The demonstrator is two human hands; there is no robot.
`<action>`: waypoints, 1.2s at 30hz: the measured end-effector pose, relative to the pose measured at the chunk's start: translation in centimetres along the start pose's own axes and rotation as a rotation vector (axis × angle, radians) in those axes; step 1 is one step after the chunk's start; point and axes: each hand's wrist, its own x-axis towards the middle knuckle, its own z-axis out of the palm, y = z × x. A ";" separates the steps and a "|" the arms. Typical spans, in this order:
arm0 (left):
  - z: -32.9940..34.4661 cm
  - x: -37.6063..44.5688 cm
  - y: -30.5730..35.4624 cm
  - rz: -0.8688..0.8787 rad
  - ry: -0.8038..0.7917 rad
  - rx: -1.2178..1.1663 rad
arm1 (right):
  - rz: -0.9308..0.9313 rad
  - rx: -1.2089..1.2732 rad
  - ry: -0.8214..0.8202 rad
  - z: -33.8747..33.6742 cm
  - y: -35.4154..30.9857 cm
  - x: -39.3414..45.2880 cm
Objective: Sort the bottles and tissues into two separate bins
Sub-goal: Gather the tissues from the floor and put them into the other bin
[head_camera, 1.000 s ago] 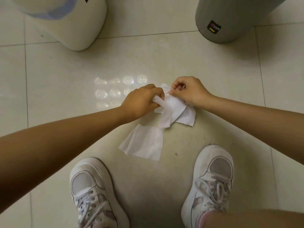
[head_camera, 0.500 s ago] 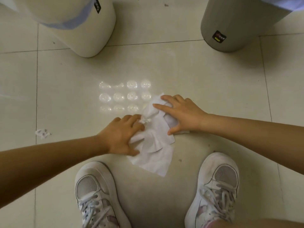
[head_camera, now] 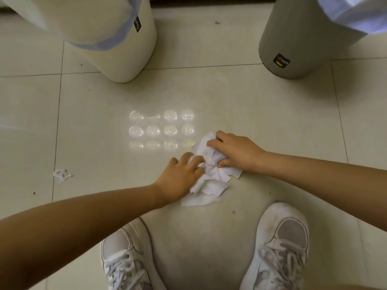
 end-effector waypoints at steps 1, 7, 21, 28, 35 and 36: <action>-0.5 0.2 -0.8 0.008 -0.008 -0.022 | 0.006 0.003 -0.003 -0.2 0.0 0.1; -5.4 1.2 -4.9 -0.222 0.120 -0.221 | 0.105 0.222 0.159 -5.8 0.8 1.0; -16.4 -1.4 -12.6 -0.498 0.598 -0.242 | 0.045 0.331 0.584 -20.8 -0.2 2.6; -22.3 -3.3 -14.6 -0.554 0.851 -0.277 | -0.037 0.354 0.778 -29.1 -3.6 4.6; -26.3 -4.2 -18.2 -0.617 1.006 -0.209 | -0.112 0.379 0.896 -36.9 -9.5 9.1; -26.8 -4.3 -19.0 -0.650 1.004 -0.222 | -0.102 0.377 0.908 -37.6 -10.1 9.9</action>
